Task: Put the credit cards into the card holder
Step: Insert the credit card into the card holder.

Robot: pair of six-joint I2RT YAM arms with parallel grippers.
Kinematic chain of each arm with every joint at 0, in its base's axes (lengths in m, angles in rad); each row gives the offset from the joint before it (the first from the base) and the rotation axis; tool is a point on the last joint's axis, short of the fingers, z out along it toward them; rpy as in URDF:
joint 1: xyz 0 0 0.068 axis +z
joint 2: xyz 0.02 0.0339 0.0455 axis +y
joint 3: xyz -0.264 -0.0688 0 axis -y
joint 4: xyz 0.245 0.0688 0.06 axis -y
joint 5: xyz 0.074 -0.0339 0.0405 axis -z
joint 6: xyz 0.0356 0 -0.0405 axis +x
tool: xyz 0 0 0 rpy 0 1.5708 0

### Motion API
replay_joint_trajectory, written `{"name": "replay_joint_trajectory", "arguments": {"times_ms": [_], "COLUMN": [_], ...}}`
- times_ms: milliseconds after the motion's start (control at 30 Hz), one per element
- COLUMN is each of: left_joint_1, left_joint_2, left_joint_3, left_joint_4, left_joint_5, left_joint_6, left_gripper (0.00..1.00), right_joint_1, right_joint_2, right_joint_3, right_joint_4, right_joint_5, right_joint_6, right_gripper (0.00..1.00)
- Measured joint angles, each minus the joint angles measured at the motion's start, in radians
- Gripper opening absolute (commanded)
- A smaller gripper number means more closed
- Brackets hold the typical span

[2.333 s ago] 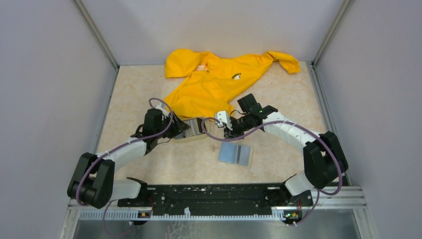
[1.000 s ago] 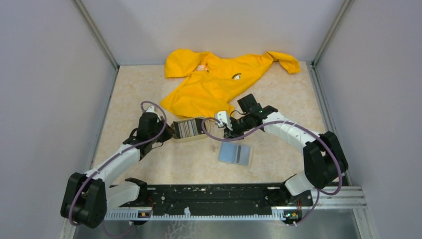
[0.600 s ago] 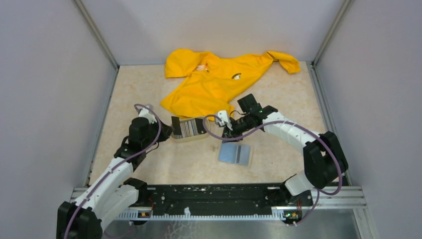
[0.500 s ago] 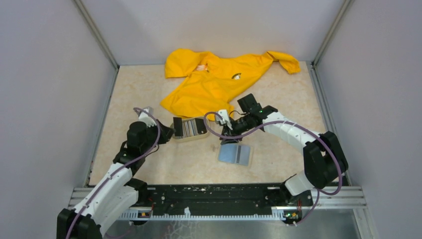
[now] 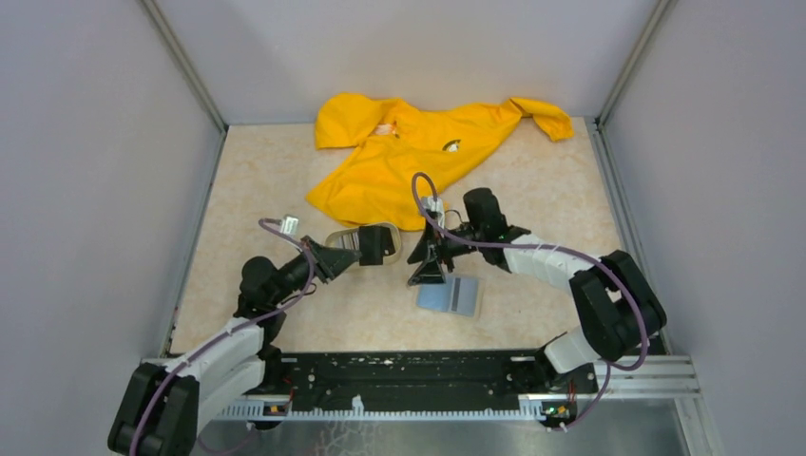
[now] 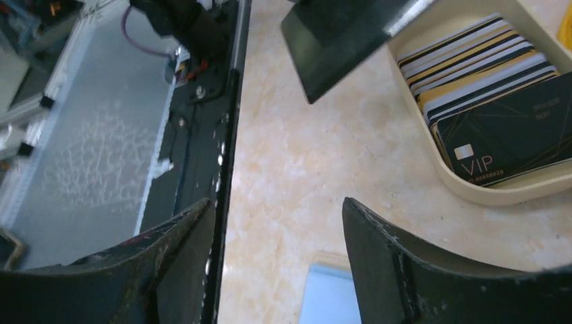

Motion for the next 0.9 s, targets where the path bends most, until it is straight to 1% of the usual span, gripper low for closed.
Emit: {"name": "replay_joint_trajectory", "arguments": {"times_ms": [100,200,333,433,467,533,600,667,700,733,767,800,900], "left_joint_1": [-0.016,-0.056,-0.137,-0.212,-0.232,-0.265,-0.285,-0.294,-0.295,-0.295,-0.295,-0.295,-0.295], "left_joint_2": [0.029,0.035,0.041,0.071,0.084,0.111,0.136,0.152,0.156,0.159,0.161,0.160,0.150], "left_joint_3": [0.000,0.003,0.028,0.063,0.074,0.091,0.104,0.112,0.114,0.114,0.115,0.115,0.128], "left_joint_4": [0.130,0.212,0.256,0.277,0.284,0.301,0.314,0.325,0.327,0.328,0.327,0.324,0.286], "left_joint_5": [0.017,0.014,-0.023,-0.061,-0.071,-0.088,-0.101,-0.110,-0.113,-0.114,-0.117,-0.117,-0.119], "left_joint_6": [-0.049,-0.070,-0.064,-0.046,-0.040,-0.031,-0.026,-0.021,-0.019,-0.018,-0.014,-0.008,0.023], "left_gripper": [0.00,0.00,0.00,0.00,0.00,0.00,0.00,0.00,0.02,0.10,0.26,0.39,0.66], "right_joint_1": [-0.011,-0.012,-0.012,-0.012,-0.012,-0.012,-0.012,-0.012,-0.012,-0.012,-0.012,-0.012,-0.012], "right_joint_2": [-0.009,-0.024,-0.048,-0.062,-0.064,-0.065,-0.065,-0.065,-0.065,-0.065,-0.065,-0.065,-0.065], "right_joint_3": [-0.091,-0.148,-0.168,-0.192,-0.197,-0.203,-0.208,-0.211,-0.211,-0.211,-0.211,-0.211,-0.211], "right_joint_4": [0.241,0.473,0.696,0.858,0.892,0.938,0.970,0.993,1.001,1.009,1.016,1.020,1.015], "right_joint_5": [0.002,0.009,0.029,0.043,0.049,0.060,0.064,0.064,0.063,0.062,0.059,0.055,0.033], "right_joint_6": [0.243,0.475,0.679,0.804,0.833,0.878,0.912,0.935,0.948,0.955,0.961,0.965,0.964], "right_gripper": [0.72,0.72,0.68,0.61,0.58,0.47,0.32,0.15,0.09,0.06,0.02,0.00,0.00]}}
